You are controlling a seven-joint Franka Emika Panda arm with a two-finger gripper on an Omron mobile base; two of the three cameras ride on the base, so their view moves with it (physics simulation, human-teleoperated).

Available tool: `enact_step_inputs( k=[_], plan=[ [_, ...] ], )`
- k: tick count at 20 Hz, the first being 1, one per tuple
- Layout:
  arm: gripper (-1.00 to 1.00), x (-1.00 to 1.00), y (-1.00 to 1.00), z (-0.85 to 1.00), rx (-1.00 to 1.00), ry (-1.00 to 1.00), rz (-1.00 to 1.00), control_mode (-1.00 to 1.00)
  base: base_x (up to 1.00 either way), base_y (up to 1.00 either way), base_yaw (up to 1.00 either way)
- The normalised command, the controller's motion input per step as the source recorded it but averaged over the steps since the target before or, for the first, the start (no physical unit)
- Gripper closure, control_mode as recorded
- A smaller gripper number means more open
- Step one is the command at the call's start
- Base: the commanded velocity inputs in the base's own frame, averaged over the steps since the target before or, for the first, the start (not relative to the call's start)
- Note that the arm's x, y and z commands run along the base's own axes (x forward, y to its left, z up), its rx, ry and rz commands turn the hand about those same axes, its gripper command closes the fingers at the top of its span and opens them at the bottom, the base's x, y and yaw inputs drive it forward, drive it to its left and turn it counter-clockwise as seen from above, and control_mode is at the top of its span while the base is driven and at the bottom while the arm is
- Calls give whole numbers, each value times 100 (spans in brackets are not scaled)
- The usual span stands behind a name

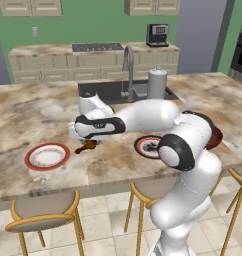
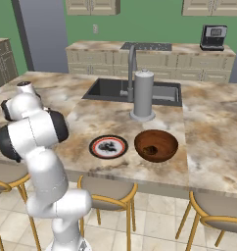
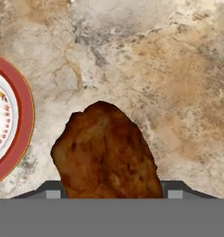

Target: Pick the chicken drumstick and sweet potato from their plates and place them in the bowl. Then put the bowl in the fridge.

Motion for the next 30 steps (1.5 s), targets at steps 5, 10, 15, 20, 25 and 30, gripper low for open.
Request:
enact_step_inputs(
  k=[5,10,15,20,25,30],
  plan=[
    [100,-12,-76,19,0,-2,-2,-100,0,0,0],
    [100,-2,-70,17,0,-1,-4,-100,0,0,0],
    [100,-1,-69,14,0,-7,-7,-100,0,0,0],
    [100,-4,-76,8,0,-9,-7,-100,0,0,0],
    [100,-7,-78,7,0,-5,-13,-100,0,0,0],
    [100,-2,-77,3,0,-2,-14,-100,0,0,0]
  ],
)
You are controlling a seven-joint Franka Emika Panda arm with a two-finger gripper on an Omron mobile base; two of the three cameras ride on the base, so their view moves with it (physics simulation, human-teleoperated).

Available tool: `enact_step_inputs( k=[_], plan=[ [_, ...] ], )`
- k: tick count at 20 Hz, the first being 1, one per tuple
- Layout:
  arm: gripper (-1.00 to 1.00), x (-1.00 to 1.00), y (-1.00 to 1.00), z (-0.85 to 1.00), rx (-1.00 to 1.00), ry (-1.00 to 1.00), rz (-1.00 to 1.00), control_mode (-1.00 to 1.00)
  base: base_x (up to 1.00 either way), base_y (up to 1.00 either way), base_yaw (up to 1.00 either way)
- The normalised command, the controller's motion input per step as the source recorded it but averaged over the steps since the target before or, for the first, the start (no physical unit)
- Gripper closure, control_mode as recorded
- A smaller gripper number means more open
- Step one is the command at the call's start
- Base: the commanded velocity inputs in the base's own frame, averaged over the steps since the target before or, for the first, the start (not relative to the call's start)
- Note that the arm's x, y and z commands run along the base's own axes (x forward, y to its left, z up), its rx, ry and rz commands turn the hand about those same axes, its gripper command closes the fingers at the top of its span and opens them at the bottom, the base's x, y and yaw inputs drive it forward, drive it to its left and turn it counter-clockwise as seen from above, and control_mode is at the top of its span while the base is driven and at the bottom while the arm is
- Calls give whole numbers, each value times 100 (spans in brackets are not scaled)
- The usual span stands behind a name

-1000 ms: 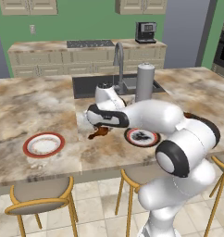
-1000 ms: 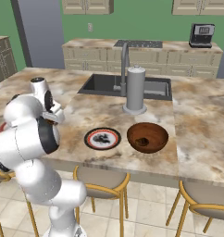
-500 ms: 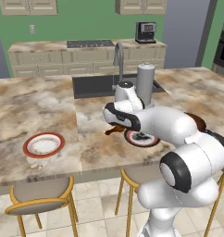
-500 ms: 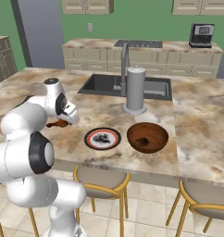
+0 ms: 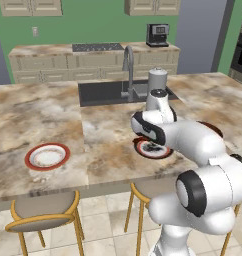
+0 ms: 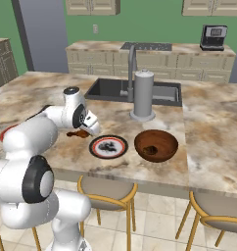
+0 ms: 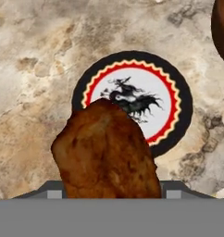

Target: Pick the chicken drumstick and sweet potato from their plates and place them in the bowl. Then put the bowl in the fridge.

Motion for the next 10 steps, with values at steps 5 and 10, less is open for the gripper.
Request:
enact_step_inputs(
  k=[5,10],
  plan=[
    [100,-1,-78,9,0,-2,-11,-100,0,0,0],
    [100,0,-75,14,0,-1,-9,-100,0,0,0]
  ],
)
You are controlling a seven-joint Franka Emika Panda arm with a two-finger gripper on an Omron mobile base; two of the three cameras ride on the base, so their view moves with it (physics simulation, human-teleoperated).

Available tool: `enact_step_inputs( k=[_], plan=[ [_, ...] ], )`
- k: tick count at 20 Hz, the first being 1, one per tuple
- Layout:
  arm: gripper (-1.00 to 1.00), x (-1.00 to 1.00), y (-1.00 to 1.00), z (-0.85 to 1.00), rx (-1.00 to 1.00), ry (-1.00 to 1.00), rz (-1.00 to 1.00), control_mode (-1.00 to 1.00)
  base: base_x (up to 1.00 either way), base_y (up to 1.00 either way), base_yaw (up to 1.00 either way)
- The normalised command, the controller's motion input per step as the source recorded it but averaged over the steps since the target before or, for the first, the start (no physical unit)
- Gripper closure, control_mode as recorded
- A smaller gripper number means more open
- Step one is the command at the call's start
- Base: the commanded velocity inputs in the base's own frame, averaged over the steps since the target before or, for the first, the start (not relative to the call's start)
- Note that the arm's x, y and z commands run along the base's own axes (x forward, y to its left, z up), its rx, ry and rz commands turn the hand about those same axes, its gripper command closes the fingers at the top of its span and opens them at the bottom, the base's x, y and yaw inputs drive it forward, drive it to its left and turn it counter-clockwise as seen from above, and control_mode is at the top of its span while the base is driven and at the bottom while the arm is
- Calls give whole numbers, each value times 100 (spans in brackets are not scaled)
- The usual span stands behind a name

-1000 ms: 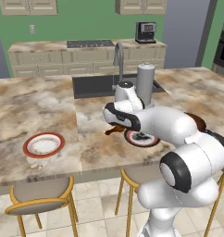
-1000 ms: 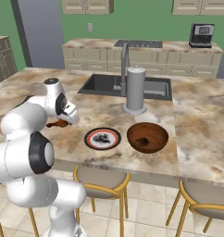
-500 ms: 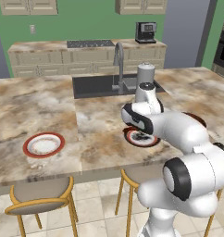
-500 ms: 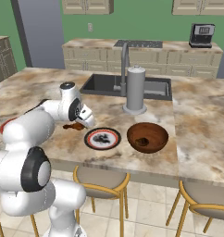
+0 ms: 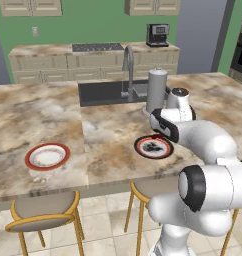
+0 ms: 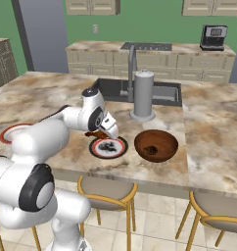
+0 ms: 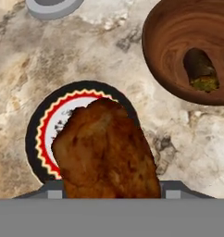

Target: Pick the chicken drumstick and sweet potato from their plates and place them in the bowl. Then put the bowl in the fridge.

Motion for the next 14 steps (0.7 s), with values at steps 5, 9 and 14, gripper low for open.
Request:
enact_step_inputs(
  k=[5,9,14],
  plan=[
    [100,0,-77,12,0,0,-8,-100,0,0,0],
    [100,0,-79,5,0,0,-9,-100,0,0,0],
    [100,0,-79,3,0,0,-10,-100,0,0,0]
  ],
)
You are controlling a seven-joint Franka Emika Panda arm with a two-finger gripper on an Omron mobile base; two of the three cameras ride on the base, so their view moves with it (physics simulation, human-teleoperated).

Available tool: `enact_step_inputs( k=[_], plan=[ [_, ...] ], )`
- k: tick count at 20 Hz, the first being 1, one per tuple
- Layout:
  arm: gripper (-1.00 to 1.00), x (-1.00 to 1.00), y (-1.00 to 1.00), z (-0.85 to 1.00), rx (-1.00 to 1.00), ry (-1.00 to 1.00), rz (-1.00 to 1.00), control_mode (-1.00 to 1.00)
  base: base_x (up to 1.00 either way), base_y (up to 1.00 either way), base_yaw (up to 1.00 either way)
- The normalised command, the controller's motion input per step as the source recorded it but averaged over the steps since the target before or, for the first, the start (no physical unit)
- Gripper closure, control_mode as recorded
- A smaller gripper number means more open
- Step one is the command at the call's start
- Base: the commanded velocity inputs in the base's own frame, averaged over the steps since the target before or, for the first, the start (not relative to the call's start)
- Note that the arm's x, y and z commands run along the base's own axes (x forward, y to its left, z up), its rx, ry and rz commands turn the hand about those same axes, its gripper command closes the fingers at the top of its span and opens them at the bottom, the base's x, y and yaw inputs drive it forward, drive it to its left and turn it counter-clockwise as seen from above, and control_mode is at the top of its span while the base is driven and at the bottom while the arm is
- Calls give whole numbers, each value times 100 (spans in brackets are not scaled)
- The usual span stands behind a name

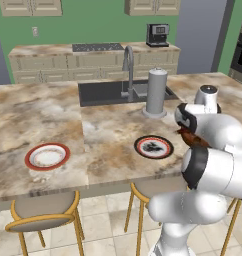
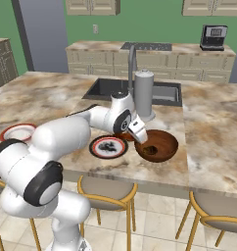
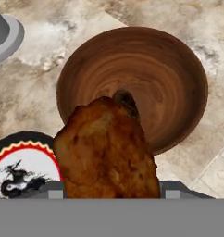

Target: Pick the chicken drumstick and sweet potato from their plates and place them in the bowl. Then put the bowl in the fridge.

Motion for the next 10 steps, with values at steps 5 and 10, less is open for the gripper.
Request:
enact_step_inputs(
  k=[5,10],
  plan=[
    [100,8,-71,-1,0,0,-9,-100,0,0,0],
    [100,16,-51,-15,0,0,-13,-100,0,0,0]
  ],
)
